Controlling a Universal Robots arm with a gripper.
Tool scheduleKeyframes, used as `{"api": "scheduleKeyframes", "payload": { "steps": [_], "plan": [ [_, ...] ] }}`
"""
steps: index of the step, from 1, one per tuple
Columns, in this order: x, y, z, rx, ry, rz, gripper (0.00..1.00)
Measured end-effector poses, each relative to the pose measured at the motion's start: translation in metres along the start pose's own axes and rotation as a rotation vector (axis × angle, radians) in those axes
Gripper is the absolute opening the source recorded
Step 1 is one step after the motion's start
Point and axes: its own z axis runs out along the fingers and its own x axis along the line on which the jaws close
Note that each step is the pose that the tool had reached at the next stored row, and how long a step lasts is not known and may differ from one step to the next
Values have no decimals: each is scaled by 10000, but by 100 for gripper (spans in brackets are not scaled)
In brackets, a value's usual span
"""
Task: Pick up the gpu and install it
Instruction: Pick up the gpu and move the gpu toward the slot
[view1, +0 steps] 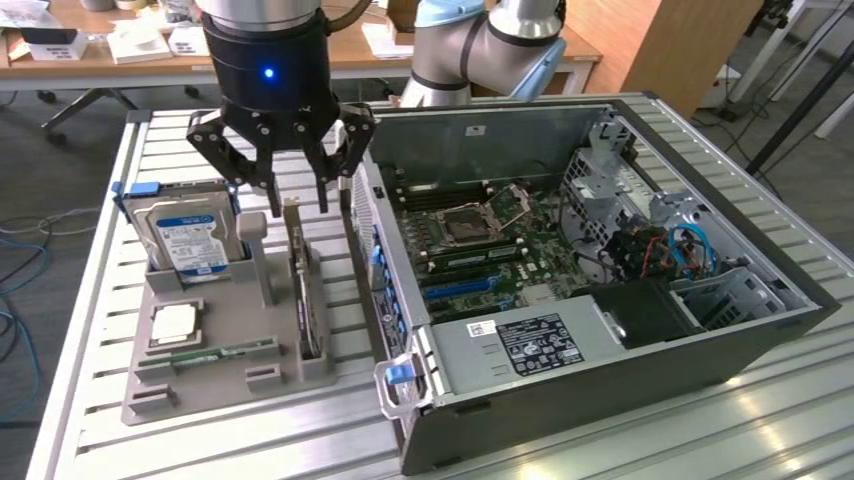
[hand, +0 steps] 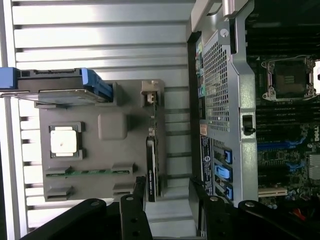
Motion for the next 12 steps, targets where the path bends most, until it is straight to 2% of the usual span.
{"api": "scheduleKeyframes", "payload": {
  "steps": [12],
  "plan": [
    [8, -9, 187, -2, 0, 0, 47]
  ]
}}
